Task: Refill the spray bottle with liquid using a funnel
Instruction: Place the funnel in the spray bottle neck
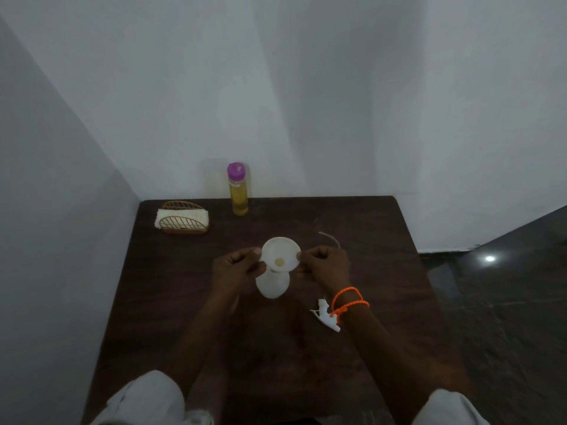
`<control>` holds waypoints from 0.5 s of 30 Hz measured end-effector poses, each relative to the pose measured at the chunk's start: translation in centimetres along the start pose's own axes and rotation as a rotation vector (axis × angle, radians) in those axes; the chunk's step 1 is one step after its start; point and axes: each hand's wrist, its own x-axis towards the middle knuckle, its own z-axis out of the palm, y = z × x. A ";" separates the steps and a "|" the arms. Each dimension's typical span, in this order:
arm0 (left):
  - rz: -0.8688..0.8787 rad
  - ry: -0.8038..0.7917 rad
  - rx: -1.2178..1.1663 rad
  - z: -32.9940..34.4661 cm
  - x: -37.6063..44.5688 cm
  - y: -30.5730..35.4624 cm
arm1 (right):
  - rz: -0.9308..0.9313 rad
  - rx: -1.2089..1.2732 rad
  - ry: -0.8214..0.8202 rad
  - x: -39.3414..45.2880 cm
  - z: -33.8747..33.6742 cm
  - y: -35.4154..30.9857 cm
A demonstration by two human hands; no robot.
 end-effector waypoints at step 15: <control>-0.081 0.010 0.085 -1.7 1.9 -1.8 | 0.053 -0.075 0.001 0.9 1.4 1.4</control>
